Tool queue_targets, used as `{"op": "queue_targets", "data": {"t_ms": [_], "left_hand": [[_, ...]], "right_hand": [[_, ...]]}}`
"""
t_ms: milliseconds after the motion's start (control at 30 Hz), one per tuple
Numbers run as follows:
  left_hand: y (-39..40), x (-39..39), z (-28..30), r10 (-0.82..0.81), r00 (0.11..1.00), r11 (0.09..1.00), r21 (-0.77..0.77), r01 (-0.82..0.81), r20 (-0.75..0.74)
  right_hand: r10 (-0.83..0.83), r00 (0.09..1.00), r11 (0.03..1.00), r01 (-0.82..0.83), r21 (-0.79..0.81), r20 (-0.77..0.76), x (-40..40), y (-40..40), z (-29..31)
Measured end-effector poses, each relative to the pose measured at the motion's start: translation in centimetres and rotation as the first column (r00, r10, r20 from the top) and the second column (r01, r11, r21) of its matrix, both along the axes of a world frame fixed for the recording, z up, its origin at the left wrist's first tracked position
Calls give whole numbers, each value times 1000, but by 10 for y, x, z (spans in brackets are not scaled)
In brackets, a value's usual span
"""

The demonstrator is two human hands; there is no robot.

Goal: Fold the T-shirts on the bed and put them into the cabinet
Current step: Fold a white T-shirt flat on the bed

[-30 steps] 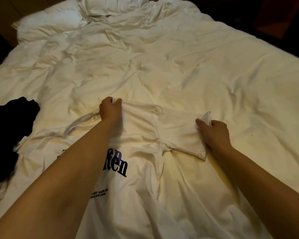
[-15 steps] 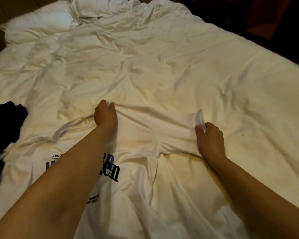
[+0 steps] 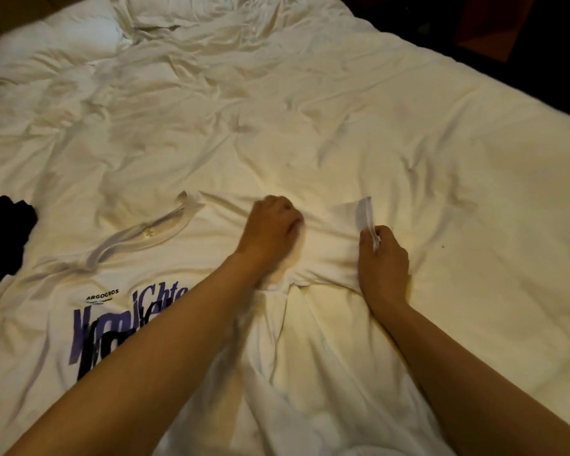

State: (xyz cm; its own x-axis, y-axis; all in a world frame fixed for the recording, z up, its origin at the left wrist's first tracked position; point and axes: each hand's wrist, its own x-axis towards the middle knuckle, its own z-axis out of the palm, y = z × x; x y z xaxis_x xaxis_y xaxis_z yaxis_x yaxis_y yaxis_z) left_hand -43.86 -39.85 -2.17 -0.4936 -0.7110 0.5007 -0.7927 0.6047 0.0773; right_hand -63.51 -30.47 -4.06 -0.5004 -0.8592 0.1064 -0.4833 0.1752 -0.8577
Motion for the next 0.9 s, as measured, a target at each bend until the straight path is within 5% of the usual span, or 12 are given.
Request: {"op": "queue_targets", "data": {"t_ms": [100, 233, 433, 733, 900], "left_hand": [[21, -41, 2, -16, 997, 924, 380, 43, -75], [38, -91, 22, 301, 915, 716, 697, -31, -269], [25, -115, 35, 448, 874, 615, 775, -149, -187], [25, -113, 62, 507, 783, 648, 758, -70, -361], [25, -84, 84, 610, 603, 580, 808, 101, -513]], "right_hand": [[10, 1000, 1000, -10, -29, 5, 1, 2, 2], [65, 997, 994, -61, -93, 35, 2, 8, 3], [73, 996, 991, -67, -116, 43, 3, 11, 3], [75, 973, 996, -84, 32, 216, 15, 33, 13], [20, 958, 999, -8, -44, 287, 28, 35, 45]]}}
